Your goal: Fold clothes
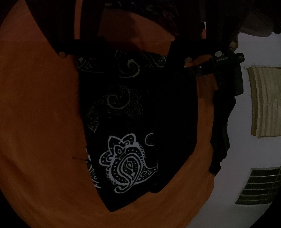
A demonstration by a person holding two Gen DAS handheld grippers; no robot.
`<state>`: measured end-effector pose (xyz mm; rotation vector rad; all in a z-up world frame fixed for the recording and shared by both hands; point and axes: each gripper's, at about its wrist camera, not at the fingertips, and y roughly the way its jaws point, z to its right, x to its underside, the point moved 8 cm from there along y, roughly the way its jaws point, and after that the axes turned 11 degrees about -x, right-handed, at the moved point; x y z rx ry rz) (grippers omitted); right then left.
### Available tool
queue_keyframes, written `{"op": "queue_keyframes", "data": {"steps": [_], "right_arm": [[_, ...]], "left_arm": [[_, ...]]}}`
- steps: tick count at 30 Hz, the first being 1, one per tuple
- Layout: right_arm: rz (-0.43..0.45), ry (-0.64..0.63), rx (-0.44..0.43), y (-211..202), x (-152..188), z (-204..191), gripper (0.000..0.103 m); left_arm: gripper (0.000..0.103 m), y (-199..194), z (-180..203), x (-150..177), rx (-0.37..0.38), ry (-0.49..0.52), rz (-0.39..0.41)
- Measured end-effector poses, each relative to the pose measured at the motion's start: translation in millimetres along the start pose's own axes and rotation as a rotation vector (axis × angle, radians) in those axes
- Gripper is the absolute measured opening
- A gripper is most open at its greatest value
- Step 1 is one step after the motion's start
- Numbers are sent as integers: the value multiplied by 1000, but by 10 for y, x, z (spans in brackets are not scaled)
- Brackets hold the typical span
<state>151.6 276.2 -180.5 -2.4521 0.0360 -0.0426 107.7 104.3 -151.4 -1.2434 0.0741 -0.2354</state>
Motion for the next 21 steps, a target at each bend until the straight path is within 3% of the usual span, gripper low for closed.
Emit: {"op": "queue_keyframes", "data": {"steps": [8,10,14,17,21], "right_arm": [[34,15,37,-284,102,115,51],[74,24,30,-452,111,203,51],[154,-35,18,-692,-2,403,51],[145,-208,18,-679,-202,469,51],[104,-217,-147,-544,-388,500,51]], "left_arm": [[40,-7,-117,147,-25,80,-91],[40,-113,-259,117,13,67,-81],[41,-462,-712,-254,115,35,28],[50,-538,-999,-655,290,7,55],[50,-498,-1276,-1058,375,-42,95]]}}
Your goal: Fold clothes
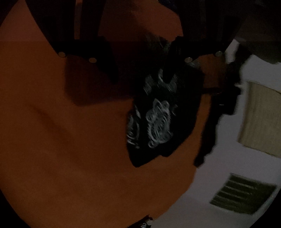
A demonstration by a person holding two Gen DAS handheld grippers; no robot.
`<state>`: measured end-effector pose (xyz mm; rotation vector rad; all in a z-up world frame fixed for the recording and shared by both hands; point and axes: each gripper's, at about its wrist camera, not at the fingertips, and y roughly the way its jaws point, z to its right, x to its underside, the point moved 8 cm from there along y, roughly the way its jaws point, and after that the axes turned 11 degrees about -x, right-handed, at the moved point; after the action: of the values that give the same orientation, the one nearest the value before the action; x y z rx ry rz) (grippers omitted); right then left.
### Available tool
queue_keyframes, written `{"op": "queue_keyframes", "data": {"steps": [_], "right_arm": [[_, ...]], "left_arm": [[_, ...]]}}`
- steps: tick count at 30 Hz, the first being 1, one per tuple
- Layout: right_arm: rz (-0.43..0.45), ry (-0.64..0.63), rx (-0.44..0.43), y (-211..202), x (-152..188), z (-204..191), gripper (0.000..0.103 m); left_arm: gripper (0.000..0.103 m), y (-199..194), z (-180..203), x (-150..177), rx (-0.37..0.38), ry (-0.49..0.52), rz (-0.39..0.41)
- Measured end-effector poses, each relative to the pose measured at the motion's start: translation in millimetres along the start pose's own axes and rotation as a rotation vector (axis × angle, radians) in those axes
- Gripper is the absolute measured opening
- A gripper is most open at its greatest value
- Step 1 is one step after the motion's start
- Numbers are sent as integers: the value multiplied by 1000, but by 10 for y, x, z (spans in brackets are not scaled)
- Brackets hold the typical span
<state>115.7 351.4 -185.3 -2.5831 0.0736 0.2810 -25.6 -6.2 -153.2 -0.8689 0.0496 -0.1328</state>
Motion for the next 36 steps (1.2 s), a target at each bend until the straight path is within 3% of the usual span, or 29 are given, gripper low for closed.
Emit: {"op": "queue_keyframes", "data": {"steps": [4,7,13,15,19,25,30,33,36], "right_arm": [[-13,35,-98,74,-59,103,58],[-30,43,-123,111,-77,157,60],[-51,61,-160,207,-165,169,62],[-56,77,-180,211,-184,187,63],[-48,117,-225,340,-279,127,67],[-46,175,-292,443,-368,78,73],[-76,161,-299,603,-390,-8,74],[-95,146,-315,582,-370,-51,74],[-132,136,-279,612,-340,-44,71]], "left_arm": [[51,55,29,-100,59,35,-2],[51,106,-53,-90,56,18,-22],[52,150,-106,185,164,-35,-46],[55,145,-130,199,231,-68,-61],[60,161,-155,244,293,-103,-77],[70,136,-221,276,360,-91,-85],[71,122,-150,352,421,-95,-79],[71,180,-92,433,404,-64,-75],[69,275,-49,515,310,-30,-98]]}}
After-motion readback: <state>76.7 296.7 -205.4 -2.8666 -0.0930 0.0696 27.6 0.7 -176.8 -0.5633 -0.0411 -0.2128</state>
